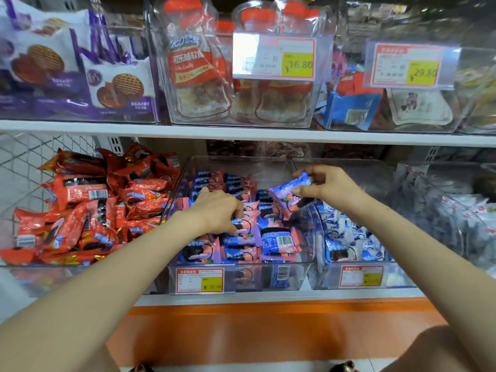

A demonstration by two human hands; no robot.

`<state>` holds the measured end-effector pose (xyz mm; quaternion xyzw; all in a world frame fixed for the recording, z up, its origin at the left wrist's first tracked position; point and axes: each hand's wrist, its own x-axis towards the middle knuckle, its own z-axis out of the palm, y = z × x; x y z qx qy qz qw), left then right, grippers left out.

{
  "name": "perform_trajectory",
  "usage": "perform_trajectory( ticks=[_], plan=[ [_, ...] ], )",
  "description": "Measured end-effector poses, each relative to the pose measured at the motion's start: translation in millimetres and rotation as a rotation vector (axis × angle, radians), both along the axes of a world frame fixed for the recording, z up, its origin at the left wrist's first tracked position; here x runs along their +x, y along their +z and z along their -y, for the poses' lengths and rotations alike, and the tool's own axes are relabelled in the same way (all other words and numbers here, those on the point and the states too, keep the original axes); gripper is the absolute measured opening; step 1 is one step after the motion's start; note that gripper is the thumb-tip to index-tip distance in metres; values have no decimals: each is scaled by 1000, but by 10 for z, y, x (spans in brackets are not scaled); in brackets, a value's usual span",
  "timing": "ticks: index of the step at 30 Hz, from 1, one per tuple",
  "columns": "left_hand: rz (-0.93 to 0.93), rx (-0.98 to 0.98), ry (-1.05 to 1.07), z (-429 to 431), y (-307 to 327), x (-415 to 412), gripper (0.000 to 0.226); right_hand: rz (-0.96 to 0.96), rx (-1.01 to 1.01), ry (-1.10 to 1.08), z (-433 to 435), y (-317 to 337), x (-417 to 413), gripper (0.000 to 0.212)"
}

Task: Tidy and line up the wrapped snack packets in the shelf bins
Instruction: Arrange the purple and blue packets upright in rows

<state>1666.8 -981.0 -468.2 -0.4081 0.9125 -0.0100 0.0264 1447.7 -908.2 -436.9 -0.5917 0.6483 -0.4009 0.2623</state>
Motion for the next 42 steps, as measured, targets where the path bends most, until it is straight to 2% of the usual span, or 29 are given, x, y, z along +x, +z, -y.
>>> perform_trajectory(
  ticks=[7, 12, 14, 15, 17, 19, 20, 23, 25, 29, 31, 33, 34, 36, 38, 40, 42],
  plan=[
    [45, -122, -29, -28, -60, -95, 38, 63, 13, 12, -1, 1, 21, 22],
    [23, -121, -15, -30, -73, -94, 43, 142, 41, 59, -16, -36, 23, 27],
    [-37, -91, -39, -44, -32, -62, 40, 161, 50, 72, -22, -42, 24, 29],
    [-123, -66, -62, -63, -9, -54, 37, 174, 56, 77, -23, -40, 24, 29],
    [-402, 60, -77, -115, 37, -59, 26, 199, 71, 101, -31, -31, 20, 29],
    [-697, 297, -8, -174, 107, -95, 16, 216, 65, 127, -45, -15, 29, 30],
    [-811, 430, 62, -209, 153, -120, 18, 224, 47, 134, -52, -4, 43, 30],
    [-1015, 903, 311, -277, 269, -149, 38, 257, -46, 147, -68, 33, 107, 30],
    [-1068, 1046, 339, -266, 288, -132, 45, 254, -80, 190, -82, 60, 148, 26],
    [-1004, 848, 118, -249, 238, -93, 19, 203, -68, 240, -73, 15, 246, 24],
    [-1017, 843, 110, -224, 217, -75, 17, 279, -57, 159, -26, -9, 287, 40],
    [-1077, 866, 158, -206, 211, -54, 14, 459, 0, 102, 36, -39, 305, 72],
    [-1120, 887, 176, -197, 207, -40, 12, 524, 41, 93, 40, -50, 323, 76],
    [-1166, 909, 182, -193, 217, -13, 13, 533, 88, 138, 33, -93, 372, 52],
    [-1093, 860, 182, -178, 230, 43, 13, 501, 69, 156, 10, -107, 450, 31],
    [-1052, 717, 221, -111, 239, 129, 12, 460, 13, 100, 29, -89, 472, 32],
    [-1112, 507, 295, -13, 248, 236, 5, 300, 7, 123, 33, -62, 471, 28]
  ],
)
